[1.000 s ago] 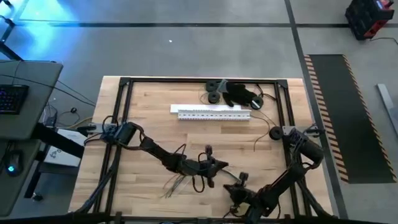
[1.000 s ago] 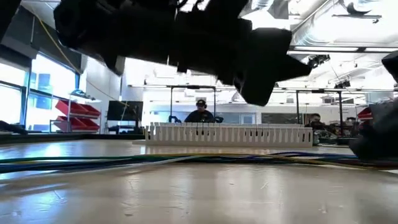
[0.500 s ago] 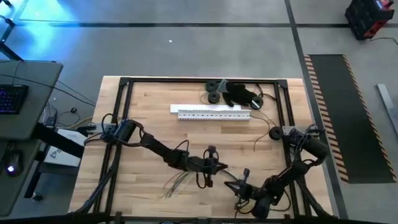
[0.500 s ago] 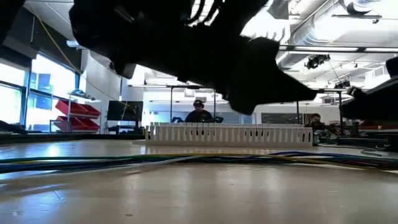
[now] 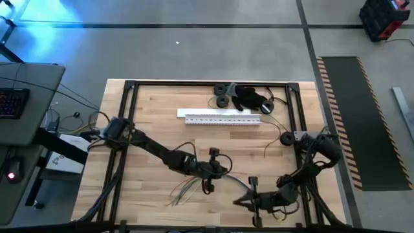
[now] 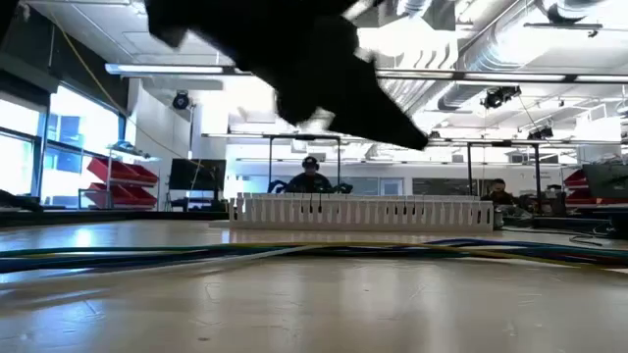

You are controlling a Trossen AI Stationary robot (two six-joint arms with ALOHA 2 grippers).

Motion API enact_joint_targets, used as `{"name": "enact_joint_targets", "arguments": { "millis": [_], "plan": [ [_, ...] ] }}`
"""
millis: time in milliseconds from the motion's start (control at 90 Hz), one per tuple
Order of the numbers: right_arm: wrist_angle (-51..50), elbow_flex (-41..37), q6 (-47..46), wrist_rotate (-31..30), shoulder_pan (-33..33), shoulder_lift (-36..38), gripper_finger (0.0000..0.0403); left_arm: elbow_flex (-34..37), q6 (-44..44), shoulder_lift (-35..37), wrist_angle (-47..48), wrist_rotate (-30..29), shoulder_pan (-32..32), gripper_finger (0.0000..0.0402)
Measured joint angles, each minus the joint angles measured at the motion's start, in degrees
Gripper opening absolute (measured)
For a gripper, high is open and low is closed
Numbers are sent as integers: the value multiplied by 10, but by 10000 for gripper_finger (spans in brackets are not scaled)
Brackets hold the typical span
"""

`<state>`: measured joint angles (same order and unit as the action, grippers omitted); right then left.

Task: Ziptie cables
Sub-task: Wrap the cables together using a black zip tie

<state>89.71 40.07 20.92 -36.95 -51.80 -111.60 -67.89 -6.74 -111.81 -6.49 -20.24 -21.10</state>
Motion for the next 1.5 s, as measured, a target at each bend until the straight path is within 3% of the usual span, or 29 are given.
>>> {"name": "enact_joint_targets", "arguments": {
  "millis": [189,422,589,767,1044,1211,1333,1500],
  "plan": [
    [1,0,52,133,2,46,0,64,134,58,53,54,-22,16],
    [-1,11,53,310,31,71,0,132,300,53,29,62,-43,111],
    [-53,33,31,337,61,70,0,164,355,48,-25,45,-46,177],
    [-81,39,7,340,81,66,0,182,379,48,-39,1,-46,199],
    [-96,38,10,342,92,65,0,183,378,-2,-132,10,-46,200],
    [-101,38,6,342,97,59,0,181,388,-17,-124,2,-40,190],
    [-85,38,6,342,100,44,0,182,387,-22,-110,12,-32,139],
    [-48,38,0,339,114,18,0,182,367,-23,-109,41,-19,24]
  ]
}}
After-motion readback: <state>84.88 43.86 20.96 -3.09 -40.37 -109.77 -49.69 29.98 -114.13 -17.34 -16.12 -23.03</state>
